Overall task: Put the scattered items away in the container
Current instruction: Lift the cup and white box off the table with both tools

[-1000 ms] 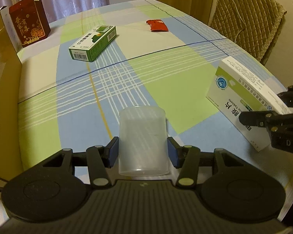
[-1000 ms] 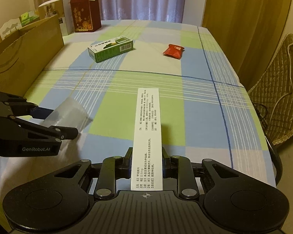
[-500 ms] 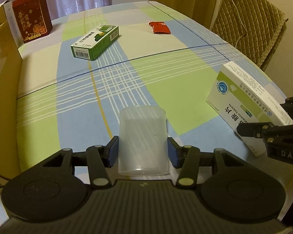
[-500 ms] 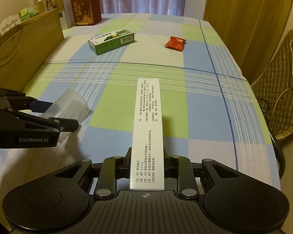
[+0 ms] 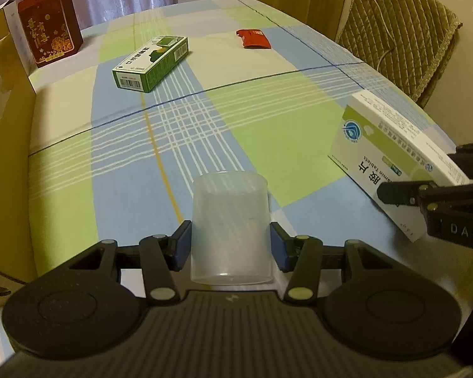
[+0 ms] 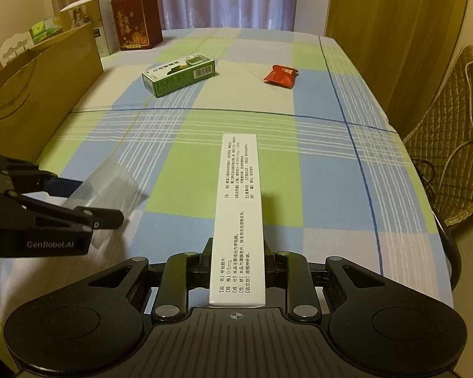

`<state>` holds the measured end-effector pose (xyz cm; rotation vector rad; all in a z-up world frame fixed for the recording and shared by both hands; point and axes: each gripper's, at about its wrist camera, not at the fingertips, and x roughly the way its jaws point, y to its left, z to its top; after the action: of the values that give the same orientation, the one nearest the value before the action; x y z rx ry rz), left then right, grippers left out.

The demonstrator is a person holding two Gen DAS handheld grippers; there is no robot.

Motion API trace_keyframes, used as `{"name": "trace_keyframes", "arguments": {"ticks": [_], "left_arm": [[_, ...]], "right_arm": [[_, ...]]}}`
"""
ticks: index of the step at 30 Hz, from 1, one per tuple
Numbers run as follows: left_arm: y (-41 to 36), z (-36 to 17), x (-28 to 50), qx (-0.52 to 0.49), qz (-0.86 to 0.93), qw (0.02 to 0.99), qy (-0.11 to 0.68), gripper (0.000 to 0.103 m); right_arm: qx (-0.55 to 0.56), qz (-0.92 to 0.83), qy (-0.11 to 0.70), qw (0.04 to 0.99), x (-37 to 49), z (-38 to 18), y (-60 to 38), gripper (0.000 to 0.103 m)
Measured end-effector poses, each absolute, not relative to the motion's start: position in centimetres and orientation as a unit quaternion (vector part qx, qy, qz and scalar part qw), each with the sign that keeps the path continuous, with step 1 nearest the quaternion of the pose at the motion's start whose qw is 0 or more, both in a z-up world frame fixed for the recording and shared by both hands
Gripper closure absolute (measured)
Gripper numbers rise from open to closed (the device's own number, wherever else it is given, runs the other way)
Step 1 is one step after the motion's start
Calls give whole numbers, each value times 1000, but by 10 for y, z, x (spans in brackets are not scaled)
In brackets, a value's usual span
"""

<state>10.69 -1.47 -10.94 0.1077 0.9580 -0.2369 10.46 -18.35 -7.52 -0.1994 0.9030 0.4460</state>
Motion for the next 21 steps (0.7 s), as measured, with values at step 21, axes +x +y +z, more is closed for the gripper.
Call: {"name": "trace_keyframes", "arguments": {"ticks": [21], "left_arm": [[9,-63,71,39,-85,900,426,57]], "right_arm": [[-106,230,405,878,81,-50,-168,76]]}}
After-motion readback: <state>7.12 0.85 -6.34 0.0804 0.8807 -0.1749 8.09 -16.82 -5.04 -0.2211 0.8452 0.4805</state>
